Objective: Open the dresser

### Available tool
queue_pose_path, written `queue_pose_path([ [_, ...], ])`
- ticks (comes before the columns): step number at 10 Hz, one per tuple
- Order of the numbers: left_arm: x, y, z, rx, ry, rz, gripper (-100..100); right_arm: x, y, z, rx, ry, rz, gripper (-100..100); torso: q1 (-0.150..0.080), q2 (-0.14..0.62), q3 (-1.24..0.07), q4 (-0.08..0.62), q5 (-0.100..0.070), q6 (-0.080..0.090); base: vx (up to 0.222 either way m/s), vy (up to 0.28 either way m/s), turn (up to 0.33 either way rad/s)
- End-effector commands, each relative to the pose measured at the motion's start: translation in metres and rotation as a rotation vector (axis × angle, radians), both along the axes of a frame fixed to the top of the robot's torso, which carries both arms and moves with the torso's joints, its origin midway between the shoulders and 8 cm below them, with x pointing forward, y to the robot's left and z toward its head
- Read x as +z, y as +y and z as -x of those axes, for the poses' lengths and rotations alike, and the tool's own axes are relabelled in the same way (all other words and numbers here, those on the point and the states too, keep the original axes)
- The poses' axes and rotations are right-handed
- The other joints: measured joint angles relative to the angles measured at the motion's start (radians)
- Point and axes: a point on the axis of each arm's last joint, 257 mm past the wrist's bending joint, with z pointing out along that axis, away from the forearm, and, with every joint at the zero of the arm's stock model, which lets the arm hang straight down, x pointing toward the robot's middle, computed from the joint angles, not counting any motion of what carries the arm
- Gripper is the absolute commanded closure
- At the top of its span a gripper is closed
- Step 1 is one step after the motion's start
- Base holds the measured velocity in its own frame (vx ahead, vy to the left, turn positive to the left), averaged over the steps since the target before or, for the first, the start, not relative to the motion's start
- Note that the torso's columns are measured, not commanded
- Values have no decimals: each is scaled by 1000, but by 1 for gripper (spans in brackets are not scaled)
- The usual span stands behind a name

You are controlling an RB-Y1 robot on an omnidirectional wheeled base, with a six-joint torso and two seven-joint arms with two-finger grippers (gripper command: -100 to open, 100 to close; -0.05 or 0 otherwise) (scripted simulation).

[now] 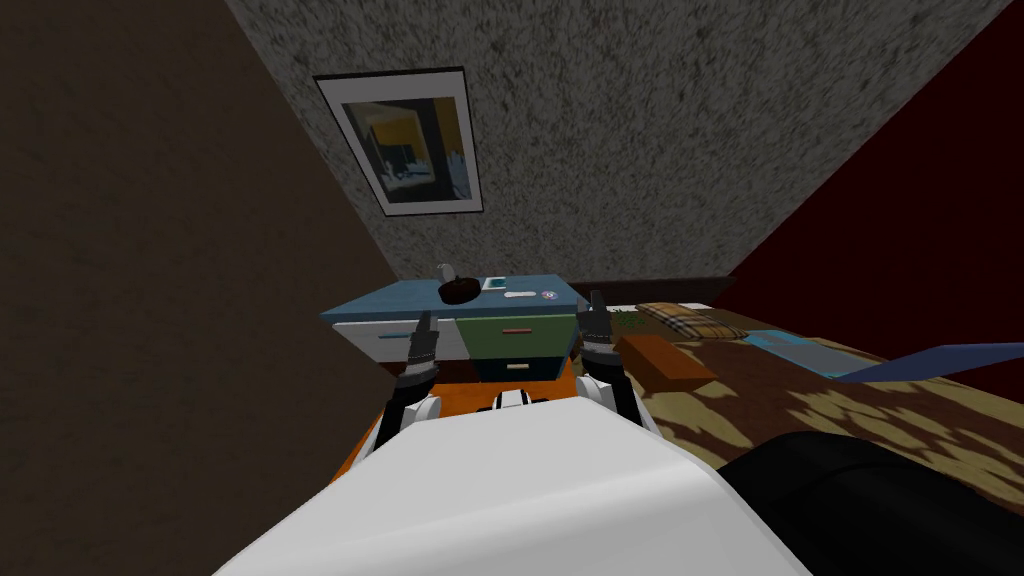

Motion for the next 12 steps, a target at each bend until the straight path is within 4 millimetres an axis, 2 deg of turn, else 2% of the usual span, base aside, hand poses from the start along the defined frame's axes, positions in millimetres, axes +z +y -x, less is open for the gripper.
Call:
queue_pose_path([
  [1,-21,-1,-9,14,34,-4,-100,0,0,0,0,0,0,0,0,0,0,0,0,0,16,-2,-31],
  [5,-60,-4,-24,35,97,-15,-100,0,0,0,0,0,0,0,0,0,0,0,0,0,18,-9,-50],
  [6,-63,-4,-25,36,104,-15,-100,0,0,0,0,0,0,0,0,0,0,0,0,0,10,-7,-21],
  [10,-105,-11,-40,50,177,-35,-100,0,0,0,0,0,0,0,0,0,0,0,0,0,12,-10,-38],
  [11,-108,-10,-40,51,184,-35,-100,0,0,0,0,0,0,0,0,0,0,0,0,0,7,-9,-18],
  [12,-122,-14,-44,53,210,-44,-100,0,0,0,0,0,0,0,0,0,0,0,0,0,6,-13,-30],
])
